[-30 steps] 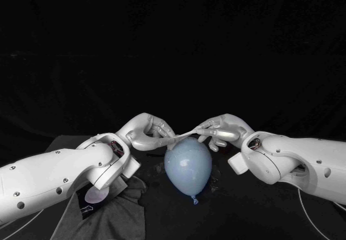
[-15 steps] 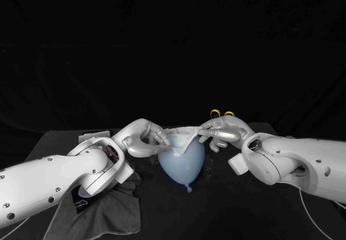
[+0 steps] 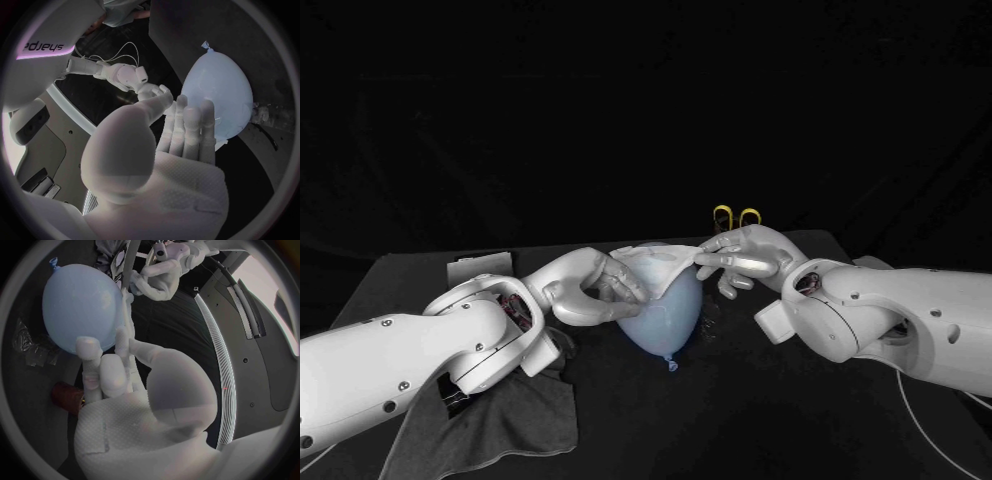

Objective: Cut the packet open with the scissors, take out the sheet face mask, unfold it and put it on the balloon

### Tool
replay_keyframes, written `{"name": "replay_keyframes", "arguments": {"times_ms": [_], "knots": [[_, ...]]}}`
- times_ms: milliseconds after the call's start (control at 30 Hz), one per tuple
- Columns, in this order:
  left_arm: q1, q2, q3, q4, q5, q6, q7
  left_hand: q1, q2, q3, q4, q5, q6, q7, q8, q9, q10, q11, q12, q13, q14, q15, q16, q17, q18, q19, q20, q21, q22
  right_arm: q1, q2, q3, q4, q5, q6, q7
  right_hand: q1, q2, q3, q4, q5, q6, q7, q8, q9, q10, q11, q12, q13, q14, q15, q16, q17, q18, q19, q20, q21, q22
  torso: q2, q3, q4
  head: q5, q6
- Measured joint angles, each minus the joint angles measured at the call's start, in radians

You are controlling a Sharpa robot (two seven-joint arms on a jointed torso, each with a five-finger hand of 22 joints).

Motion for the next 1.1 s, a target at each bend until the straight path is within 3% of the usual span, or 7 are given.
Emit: {"name": "replay_keyframes", "arguments": {"times_ms": [200, 367, 600, 700, 833, 967, 1100], "knots": [[-0.003, -0.017, 0.000, -0.002, 0.001, 0.019, -0.001, 0.001, 0.001, -0.004, 0.004, 0.000, -0.005, 0.002, -0.013, -0.011, -0.014, 0.007, 0.000, -0.004, -0.052, 0.005, -0.027, -0.067, 0.000, 0.004, 0.011, -0.016, -0.015, -0.002, 0.003, -0.001, -0.006, -0.004, 0.001, -0.007, -0.003, 0.002, 0.007, 0.002, 0.001, 0.000, 0.000, 0.000, 0.000, 0.000, 0.000, 0.000, 0.001, 0.000, 0.000, -0.012, -0.014, -0.006, -0.002, -0.002, -0.021, -0.008, 0.001, 0.0002, -0.0004, -0.010, -0.002], [-0.004, -0.039, 0.007, -0.005, 0.025, 0.008, 0.015, 0.031, 0.031, 0.006, -0.006, 0.000, 0.023, 0.008, -0.013, -0.016, -0.018, 0.011, 0.015, -0.008, -0.084, 0.006, -0.085, -0.100, -0.001, 0.000, 0.015, -0.032, -0.026, -0.002, 0.008, -0.001, -0.010, -0.004, 0.001, -0.003, -0.011, 0.002, 0.013, 0.004, 0.001, 0.000, 0.000, 0.000, 0.000, -0.004, 0.000, 0.000, 0.004, -0.006, -0.005, -0.026, -0.031, 0.009, -0.013, -0.002, -0.039, -0.015, 0.002, 0.0003, -0.0005, -0.017, -0.006], [-0.002, -0.051, 0.048, -0.034, 0.084, -0.019, 0.056, 0.061, 0.045, 0.018, -0.027, 0.000, 0.037, 0.011, -0.021, -0.030, -0.012, 0.005, 0.050, -0.005, -0.119, 0.004, -0.210, -0.159, -0.001, -0.046, 0.020, -0.036, -0.024, -0.003, 0.017, -0.001, -0.015, -0.007, 0.001, 0.017, -0.013, 0.000, 0.013, 0.004, 0.001, 0.000, 0.000, 0.000, 0.000, -0.004, 0.000, 0.000, 0.004, -0.008, -0.004, -0.027, -0.032, 0.010, -0.013, -0.002, -0.039, -0.017, 0.002, -0.0011, 0.0005, -0.025, -0.013], [0.011, -0.043, 0.065, -0.058, 0.102, -0.025, 0.076, 0.061, 0.045, 0.021, -0.029, 0.000, 0.037, 0.011, -0.029, -0.036, -0.007, 0.007, 0.061, -0.004, -0.149, 0.007, -0.287, -0.191, -0.001, -0.080, 0.036, -0.068, -0.042, -0.003, 0.020, -0.001, -0.016, -0.018, 0.001, 0.026, -0.013, 0.000, 0.013, 0.004, 0.001, -0.001, 0.000, 0.000, 0.000, -0.004, 0.000, 0.000, 0.004, -0.008, -0.004, -0.027, -0.033, 0.010, -0.013, -0.002, -0.039, -0.016, 0.002, -0.0010, 0.0006, -0.026, -0.014], [0.043, -0.008, 0.080, -0.109, 0.118, -0.028, 0.098, 0.048, 0.036, 0.027, -0.023, 0.000, 0.031, 0.017, -0.048, -0.046, -0.040, 0.025, 0.029, -0.032, -0.211, 0.036, -0.413, -0.240, -0.001, -0.155, 0.072, -0.172, -0.100, -0.003, 0.027, -0.001, -0.018, -0.050, -0.001, 0.042, -0.016, -0.003, 0.013, 0.004, 0.001, -0.002, -0.001, 0.000, 0.000, -0.004, 0.000, 0.000, 0.004, -0.007, -0.004, -0.027, -0.033, 0.010, -0.013, -0.002, -0.037, -0.012, 0.001, -0.0011, 0.0006, -0.026, -0.014], [0.070, 0.044, 0.085, -0.180, 0.119, -0.027, 0.115, 0.011, 0.003, 0.034, 0.003, 0.002, 0.008, 0.037, -0.064, -0.053, -0.070, 0.048, -0.035, -0.085, -0.257, 0.068, -0.548, -0.291, -0.017, -0.206, 0.130, -0.379, -0.231, -0.003, 0.030, -0.001, -0.019, -0.092, -0.006, 0.061, -0.017, -0.004, 0.013, 0.004, 0.001, -0.002, -0.001, 0.000, 0.000, -0.004, 0.000, 0.000, 0.005, -0.007, -0.004, -0.027, -0.032, 0.009, -0.013, -0.002, -0.028, -0.011, 0.001, -0.0010, 0.0004, -0.023, -0.010], [0.083, 0.109, 0.087, -0.261, 0.105, -0.013, 0.125, -0.010, -0.019, 0.013, 0.028, 0.002, -0.025, 0.051, -0.069, -0.054, -0.088, 0.066, -0.084, -0.128, -0.270, 0.089, -0.669, -0.328, -0.017, -0.200, 0.144, -0.538, -0.338, 0.000, 0.032, 0.000, -0.014, -0.146, -0.009, 0.075, -0.017, -0.004, 0.013, 0.004, 0.001, -0.003, -0.001, -0.001, 0.000, -0.004, 0.000, 0.000, 0.005, -0.007, -0.004, -0.027, -0.031, 0.009, -0.013, -0.002, -0.026, -0.008, 0.000, -0.0004, 0.0001, -0.021, -0.005]]}}
